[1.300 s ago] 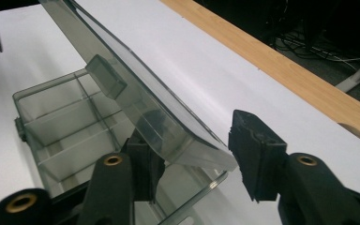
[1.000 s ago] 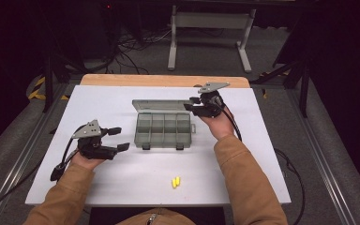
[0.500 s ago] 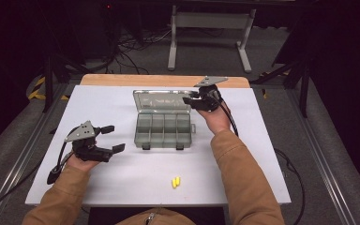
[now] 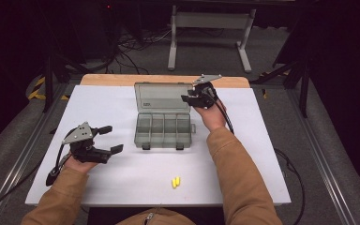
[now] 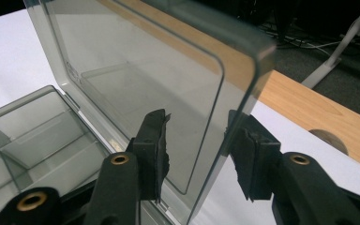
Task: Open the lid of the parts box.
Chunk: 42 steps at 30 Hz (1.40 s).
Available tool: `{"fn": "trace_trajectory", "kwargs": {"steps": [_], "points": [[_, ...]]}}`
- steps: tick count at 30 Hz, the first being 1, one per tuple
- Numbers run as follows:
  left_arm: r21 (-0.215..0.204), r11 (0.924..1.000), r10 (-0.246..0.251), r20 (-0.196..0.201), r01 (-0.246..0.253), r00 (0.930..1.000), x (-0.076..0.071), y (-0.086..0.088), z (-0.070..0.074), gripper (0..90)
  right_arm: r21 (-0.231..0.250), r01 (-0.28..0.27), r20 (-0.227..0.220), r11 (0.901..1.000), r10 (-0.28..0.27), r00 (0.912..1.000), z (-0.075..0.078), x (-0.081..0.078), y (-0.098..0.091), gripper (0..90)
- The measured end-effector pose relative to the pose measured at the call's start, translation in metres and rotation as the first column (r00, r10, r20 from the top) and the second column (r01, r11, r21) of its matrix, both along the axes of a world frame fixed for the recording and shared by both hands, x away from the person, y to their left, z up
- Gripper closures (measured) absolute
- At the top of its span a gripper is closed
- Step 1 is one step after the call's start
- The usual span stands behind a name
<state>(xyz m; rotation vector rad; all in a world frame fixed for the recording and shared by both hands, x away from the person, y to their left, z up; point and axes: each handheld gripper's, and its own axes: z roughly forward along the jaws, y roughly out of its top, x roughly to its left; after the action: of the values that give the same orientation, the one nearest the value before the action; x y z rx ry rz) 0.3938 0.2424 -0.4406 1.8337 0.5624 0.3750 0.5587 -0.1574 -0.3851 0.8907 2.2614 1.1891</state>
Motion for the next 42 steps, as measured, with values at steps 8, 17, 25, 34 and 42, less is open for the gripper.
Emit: {"fn": "trace_trajectory", "kwargs": {"steps": [8,17,25,34,42], "points": [[-0.015,0.9999,0.004,-0.001,-0.004,1.0000,0.000,0.002,0.000,12.4,0.006,0.014,-0.012,0.9999,-0.013,0.9998,-0.006,0.007,0.003,57.5],[-0.017,0.9999,0.002,-0.001,-0.002,1.0000,0.000,0.002,0.000,12.4,-0.001,0.039,-0.010,0.9993,-0.039,0.9992,-0.011,0.014,0.006,52.7],[-0.016,0.9999,0.000,0.004,0.000,1.0000,0.000,0.002,0.001,12.4,0.041,0.058,-0.051,0.9975,-0.056,0.9971,-0.019,0.020,0.006,39.4],[-0.019,0.9998,-0.002,0.006,0.002,1.0000,0.000,0.002,0.001,12.3,0.036,0.055,-0.099,0.9978,-0.051,0.9938,-0.030,0.025,0.007,32.4],[-0.022,0.9998,-0.001,0.008,0.001,1.0000,0.000,0.002,0.001,12.2,0.024,0.058,-0.133,0.9980,-0.054,0.9897,-0.039,0.028,0.008,28.1]]}}
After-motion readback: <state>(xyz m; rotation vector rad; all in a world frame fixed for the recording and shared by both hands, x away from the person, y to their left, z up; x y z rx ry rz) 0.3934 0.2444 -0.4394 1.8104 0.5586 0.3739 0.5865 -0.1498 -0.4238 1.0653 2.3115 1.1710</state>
